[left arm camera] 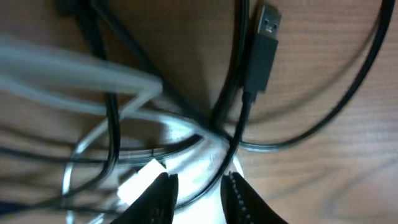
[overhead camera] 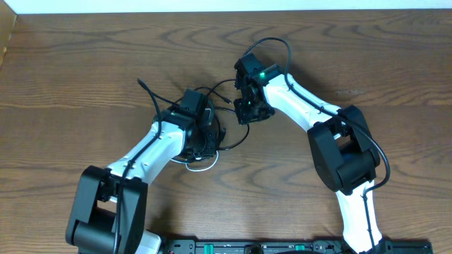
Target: Untangle cables
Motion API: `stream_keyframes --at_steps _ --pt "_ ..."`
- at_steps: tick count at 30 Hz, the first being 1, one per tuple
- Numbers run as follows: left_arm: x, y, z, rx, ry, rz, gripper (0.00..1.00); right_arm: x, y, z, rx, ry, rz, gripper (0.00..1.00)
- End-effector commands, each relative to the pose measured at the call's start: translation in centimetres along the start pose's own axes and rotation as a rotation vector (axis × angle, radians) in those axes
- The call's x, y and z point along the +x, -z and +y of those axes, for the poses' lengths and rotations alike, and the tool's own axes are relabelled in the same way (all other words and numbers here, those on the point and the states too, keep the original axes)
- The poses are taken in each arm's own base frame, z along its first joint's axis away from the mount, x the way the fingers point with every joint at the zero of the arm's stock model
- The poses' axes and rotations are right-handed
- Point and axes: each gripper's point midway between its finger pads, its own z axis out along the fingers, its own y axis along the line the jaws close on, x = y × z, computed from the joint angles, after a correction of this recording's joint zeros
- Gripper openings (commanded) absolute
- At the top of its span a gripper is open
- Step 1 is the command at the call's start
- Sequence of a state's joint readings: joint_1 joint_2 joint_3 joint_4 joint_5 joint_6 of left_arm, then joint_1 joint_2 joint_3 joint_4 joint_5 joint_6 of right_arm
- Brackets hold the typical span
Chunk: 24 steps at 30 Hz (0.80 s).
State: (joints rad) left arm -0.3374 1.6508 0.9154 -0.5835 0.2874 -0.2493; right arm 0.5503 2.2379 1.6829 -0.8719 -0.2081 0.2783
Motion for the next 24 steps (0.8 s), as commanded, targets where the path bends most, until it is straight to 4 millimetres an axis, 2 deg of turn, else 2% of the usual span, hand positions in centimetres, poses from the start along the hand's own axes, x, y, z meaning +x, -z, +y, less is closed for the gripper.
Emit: stream_keyframes --at_steps 1,8,12,13,15,24 --pt "0.5 -1.3 0.3 0.006 -0.026 0.005 0.29 2.6 -3.0 -1.7 0.052 -0.032 0.097 0.39" --pt "0.9 -1.7 0.5 0.002 -0.059 0.020 0.29 2.6 -3.0 -1.6 0.052 -0.040 0.097 0.39" --pt "1.7 -1.8 0.8 -0.005 -0.092 0.048 0.19 2.5 -3.0 -1.8 0.053 -0.054 0.095 0.38" --pt "1.9 -1.9 0.9 -0.005 -0.096 0.052 0.11 2.5 -3.0 -1.9 0.054 -0.056 0.094 0.38" --pt "2.3 -2.1 1.0 -0.007 -0.107 0.063 0.08 2.3 -2.9 -2.3 0.064 -0.073 0.090 0.36" --pt "4.4 -2.3 1.8 -0.027 -0.091 0.133 0.08 2.3 -2.6 -4.2 0.121 -0.102 0.090 0.33"
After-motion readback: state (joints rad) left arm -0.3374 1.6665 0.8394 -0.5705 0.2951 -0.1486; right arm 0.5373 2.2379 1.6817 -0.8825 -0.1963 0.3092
